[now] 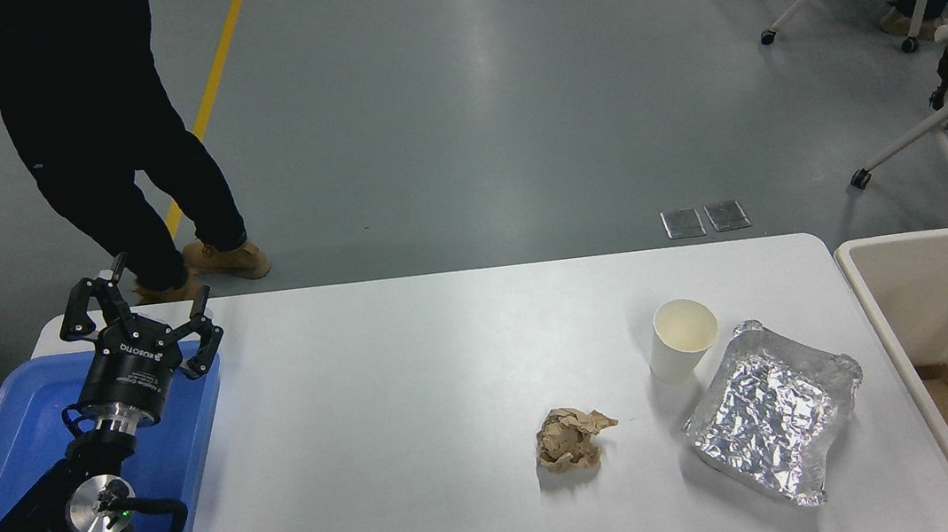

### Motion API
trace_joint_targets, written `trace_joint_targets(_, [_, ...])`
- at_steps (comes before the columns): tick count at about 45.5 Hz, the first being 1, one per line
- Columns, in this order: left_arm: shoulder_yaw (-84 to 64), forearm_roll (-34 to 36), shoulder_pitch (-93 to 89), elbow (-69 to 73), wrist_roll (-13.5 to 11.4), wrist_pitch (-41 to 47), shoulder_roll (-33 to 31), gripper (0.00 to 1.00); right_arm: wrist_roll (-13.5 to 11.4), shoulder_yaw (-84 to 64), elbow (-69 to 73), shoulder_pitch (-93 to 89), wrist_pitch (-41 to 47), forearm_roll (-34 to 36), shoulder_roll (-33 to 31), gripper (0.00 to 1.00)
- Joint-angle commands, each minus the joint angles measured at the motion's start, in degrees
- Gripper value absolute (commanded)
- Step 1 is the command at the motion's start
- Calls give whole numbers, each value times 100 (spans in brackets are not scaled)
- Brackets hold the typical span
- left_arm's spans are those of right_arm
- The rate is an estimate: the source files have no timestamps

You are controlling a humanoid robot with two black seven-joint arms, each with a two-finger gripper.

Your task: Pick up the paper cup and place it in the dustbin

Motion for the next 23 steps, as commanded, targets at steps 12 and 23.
trace_joint_targets(12, [-4,-7,0,0,0,0,0,98,0,185,-4,-61,-12,-10,53,100])
trace_joint_targets(23, [-4,-7,0,0,0,0,0,98,0,168,5,-52,-4,-19,89,100])
